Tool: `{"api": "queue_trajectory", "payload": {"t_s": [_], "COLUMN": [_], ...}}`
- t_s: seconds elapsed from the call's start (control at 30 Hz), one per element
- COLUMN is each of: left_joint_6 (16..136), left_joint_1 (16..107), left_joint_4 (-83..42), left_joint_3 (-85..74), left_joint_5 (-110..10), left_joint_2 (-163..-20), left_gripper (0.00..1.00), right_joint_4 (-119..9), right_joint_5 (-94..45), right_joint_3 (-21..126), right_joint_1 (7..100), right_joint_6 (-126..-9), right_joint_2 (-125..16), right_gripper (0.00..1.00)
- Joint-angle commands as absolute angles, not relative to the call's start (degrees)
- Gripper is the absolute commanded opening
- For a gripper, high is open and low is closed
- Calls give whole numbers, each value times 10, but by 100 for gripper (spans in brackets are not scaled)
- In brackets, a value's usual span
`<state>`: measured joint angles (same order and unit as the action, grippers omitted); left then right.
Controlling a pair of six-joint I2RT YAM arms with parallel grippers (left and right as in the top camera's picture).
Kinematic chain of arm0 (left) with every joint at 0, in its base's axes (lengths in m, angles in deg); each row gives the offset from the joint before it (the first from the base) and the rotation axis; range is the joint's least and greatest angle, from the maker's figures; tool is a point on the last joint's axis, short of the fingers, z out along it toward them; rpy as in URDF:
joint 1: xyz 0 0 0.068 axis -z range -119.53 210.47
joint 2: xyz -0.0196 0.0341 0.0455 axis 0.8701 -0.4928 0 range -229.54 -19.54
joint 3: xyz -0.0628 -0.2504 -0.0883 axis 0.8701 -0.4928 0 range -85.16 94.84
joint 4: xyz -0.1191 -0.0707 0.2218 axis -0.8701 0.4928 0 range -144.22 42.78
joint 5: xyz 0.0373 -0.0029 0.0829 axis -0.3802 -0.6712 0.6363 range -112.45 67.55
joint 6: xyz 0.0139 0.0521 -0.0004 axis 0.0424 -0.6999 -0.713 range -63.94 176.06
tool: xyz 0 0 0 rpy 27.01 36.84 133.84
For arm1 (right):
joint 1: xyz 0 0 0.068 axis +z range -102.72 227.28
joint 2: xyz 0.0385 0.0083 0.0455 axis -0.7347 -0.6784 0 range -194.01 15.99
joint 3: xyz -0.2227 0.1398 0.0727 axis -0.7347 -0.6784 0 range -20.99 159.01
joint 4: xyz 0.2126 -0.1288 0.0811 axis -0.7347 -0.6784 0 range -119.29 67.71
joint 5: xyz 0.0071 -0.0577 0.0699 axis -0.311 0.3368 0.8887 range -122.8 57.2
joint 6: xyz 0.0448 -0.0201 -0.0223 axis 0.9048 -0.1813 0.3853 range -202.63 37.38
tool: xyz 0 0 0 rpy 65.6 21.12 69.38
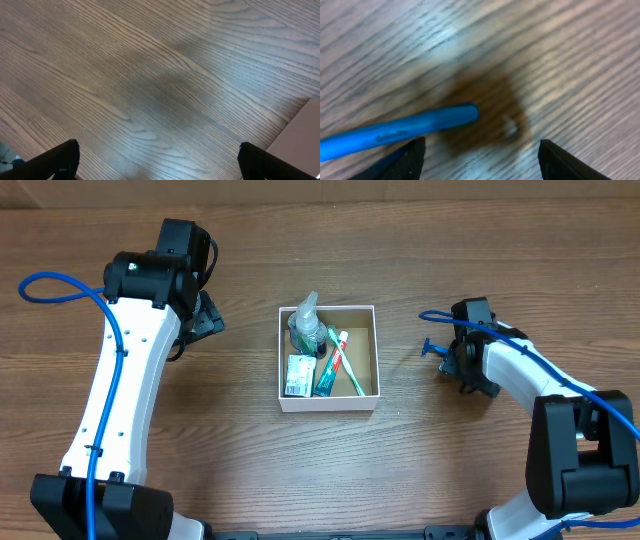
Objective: Pack container
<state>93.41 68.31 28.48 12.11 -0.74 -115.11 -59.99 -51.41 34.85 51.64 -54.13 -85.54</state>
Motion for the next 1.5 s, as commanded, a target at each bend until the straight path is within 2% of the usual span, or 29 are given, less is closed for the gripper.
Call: {"api": "queue_trajectory", "payload": {"t_s": [0.0,0.23,0.43,0.63,0.87,1.0,1.23,1.3,1.37,1.43,1.47], "left_joint_6": [933,933,933,933,933,933,933,933,933,933,933], "left_joint_1": [681,681,681,681,681,681,681,681,681,681,681], "left_joint_4": [282,282,282,282,282,282,282,282,282,282,282], "left_joint_3": [134,134,134,134,134,134,134,134,134,134,134], "left_joint_5": [0,0,0,0,0,0,0,0,0,0,0], "left_joint_2": [-1143,-1143,-1143,-1143,-1143,-1143,-1143,-1143,-1143,-1143,-1143], "left_gripper": [100,100,100,100,100,100,100,100,100,100,100], "right_joint_4": [-598,-549,-530,-515,-477,-462,-460,-459,-460,-461,-461], "right_joint_5": [-511,-320,-312,-315,-364,-355,-256,-257,-260,-270,-274], "right_joint_3": [346,346,345,345,345,345,345,345,345,345,345], "right_joint_1": [514,514,513,513,513,512,512,512,512,512,512], "right_joint_6": [-677,-902,-921,-921,-922,-970,-1053,-1053,-1049,-1048,-1039], "right_joint_2": [-859,-859,-860,-860,-860,-864,-904,-909,-909,-909,-909], "right_gripper": [76,78,82,80,83,85,84,75,54,40,38]}}
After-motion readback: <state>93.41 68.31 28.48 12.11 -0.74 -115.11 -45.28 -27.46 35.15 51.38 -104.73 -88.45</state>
